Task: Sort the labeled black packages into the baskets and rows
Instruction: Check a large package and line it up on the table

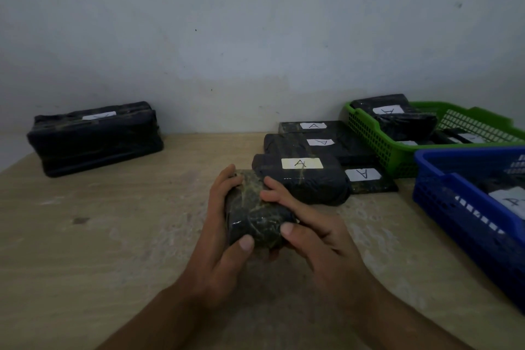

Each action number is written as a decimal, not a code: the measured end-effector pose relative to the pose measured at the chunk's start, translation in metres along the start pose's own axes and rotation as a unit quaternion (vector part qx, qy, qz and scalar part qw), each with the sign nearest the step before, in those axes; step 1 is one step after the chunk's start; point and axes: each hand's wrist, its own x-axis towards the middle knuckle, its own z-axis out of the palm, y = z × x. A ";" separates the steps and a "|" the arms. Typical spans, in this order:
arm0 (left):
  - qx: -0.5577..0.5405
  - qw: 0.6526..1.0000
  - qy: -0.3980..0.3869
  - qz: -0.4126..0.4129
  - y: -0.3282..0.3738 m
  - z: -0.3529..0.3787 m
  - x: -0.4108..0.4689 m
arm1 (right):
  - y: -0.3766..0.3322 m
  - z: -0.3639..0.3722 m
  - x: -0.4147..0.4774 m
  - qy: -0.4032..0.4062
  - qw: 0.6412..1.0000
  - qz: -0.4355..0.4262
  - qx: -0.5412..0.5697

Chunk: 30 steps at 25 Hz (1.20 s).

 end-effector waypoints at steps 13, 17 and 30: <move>0.050 0.998 0.015 0.021 -0.001 0.000 -0.002 | 0.002 0.000 0.001 0.010 1.000 -0.015 0.016; 0.034 0.999 0.009 0.006 0.003 0.000 -0.003 | 0.005 -0.005 0.004 -0.033 0.999 -0.030 -0.008; 0.221 0.972 -0.073 0.006 0.014 -0.002 0.005 | -0.025 -0.029 0.016 0.204 0.979 -0.022 -0.004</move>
